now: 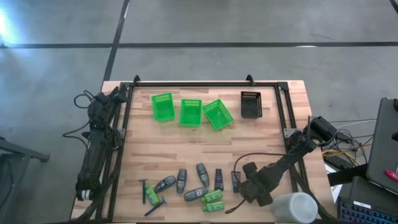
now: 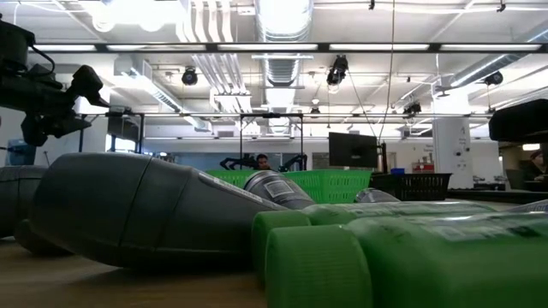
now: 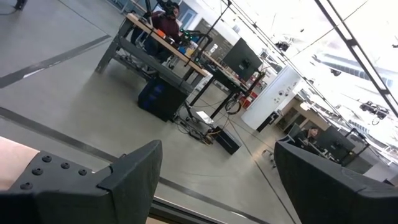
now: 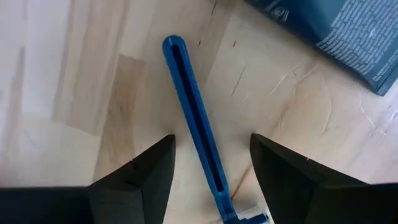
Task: Pick & Place Travel size toiletries
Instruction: Put the razor into the right green bin
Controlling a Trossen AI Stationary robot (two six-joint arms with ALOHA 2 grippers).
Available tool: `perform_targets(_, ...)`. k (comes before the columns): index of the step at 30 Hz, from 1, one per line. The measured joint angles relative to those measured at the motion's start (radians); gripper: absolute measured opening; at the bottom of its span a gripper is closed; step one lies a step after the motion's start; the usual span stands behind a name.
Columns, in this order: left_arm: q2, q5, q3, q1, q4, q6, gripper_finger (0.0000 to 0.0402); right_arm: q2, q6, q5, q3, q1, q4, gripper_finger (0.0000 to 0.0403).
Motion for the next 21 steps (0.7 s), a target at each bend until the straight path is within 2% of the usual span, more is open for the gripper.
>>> perform_targets(4,0.000,0.000,0.000,0.000,0.000,0.000,0.0316,-0.002,0.044,-0.015,-0.011,-0.001,0.004,0.0172)
perform_targets(21,0.000,0.000,0.000,0.000,0.000,0.000,0.0316,-0.005,0.056,-0.042,-0.003,-0.007,-0.001,0.0028)
